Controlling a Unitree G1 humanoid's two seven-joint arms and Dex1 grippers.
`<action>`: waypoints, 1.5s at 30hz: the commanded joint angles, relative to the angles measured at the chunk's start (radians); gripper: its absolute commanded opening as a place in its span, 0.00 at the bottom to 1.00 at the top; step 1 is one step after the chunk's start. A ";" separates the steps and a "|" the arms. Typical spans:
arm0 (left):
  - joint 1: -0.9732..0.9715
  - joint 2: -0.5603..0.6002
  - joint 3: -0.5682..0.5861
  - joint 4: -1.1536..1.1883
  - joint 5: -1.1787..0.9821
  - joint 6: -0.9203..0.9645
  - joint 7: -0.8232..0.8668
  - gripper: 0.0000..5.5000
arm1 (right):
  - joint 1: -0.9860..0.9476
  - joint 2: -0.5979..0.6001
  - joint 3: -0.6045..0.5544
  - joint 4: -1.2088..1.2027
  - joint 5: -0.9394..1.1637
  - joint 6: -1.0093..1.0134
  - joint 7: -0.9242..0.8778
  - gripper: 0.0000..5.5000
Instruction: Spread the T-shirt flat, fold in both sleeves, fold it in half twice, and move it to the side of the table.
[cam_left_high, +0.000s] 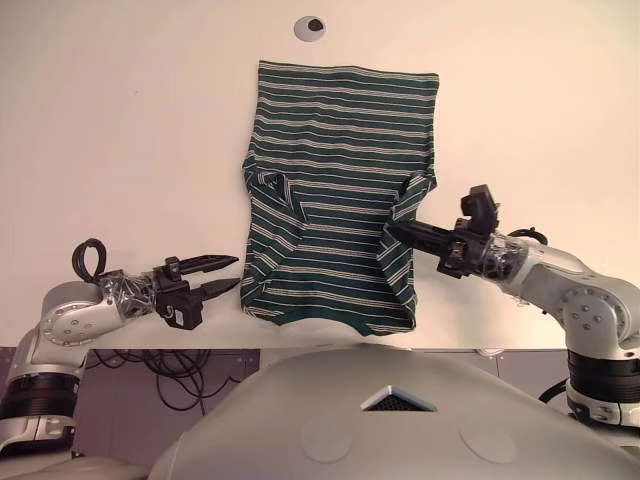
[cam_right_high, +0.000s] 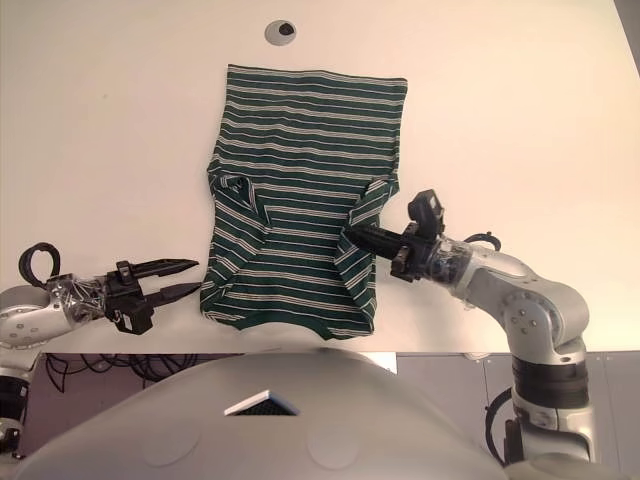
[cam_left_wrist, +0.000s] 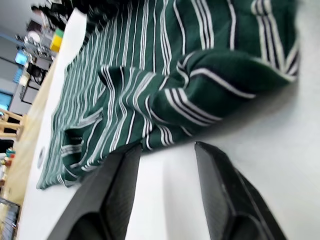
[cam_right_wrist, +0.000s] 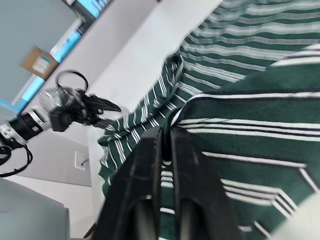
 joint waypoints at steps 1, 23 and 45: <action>0.011 0.031 -0.069 0.028 0.100 -0.018 0.026 0.35 | -0.012 -0.002 0.004 -0.017 0.010 0.017 -0.003 0.18; -0.006 0.089 -0.216 0.019 0.283 -0.055 0.221 0.08 | 0.350 -0.280 -0.072 0.272 -0.919 -1.329 0.338 0.31; -0.009 0.133 -0.263 -0.024 0.243 -0.008 0.286 0.00 | 0.286 -0.246 0.265 0.383 -1.363 -1.738 0.033 0.23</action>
